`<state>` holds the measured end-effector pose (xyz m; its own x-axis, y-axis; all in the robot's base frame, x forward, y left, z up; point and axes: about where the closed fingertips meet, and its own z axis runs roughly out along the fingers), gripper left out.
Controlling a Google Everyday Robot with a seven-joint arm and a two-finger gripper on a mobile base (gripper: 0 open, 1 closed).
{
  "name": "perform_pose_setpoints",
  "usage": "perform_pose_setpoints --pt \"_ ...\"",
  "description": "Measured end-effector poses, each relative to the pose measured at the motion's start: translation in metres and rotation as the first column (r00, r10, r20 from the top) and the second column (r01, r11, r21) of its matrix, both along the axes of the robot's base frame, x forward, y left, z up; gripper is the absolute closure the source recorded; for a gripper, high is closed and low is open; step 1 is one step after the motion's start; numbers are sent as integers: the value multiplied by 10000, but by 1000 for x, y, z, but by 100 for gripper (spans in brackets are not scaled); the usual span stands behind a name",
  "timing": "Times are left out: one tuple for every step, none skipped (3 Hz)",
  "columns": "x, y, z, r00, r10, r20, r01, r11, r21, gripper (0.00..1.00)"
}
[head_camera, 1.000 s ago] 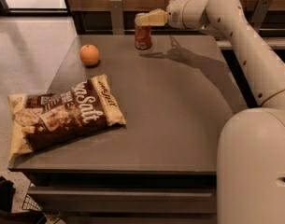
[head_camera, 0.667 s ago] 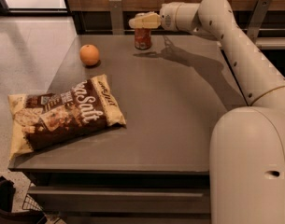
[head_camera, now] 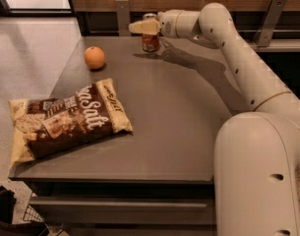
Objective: Move coke can near brown chip bag
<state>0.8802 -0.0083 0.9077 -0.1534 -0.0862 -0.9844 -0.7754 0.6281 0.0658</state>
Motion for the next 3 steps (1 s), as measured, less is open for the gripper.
perform_pose_setpoints --pt "0 3 -1 10000 41 -17 -41 10000 1 40" --pt "0 8 -3 9999 95 -43 -95 10000 6 70" --pt "0 11 -5 9999 140 -64 -140 9999 9 95"
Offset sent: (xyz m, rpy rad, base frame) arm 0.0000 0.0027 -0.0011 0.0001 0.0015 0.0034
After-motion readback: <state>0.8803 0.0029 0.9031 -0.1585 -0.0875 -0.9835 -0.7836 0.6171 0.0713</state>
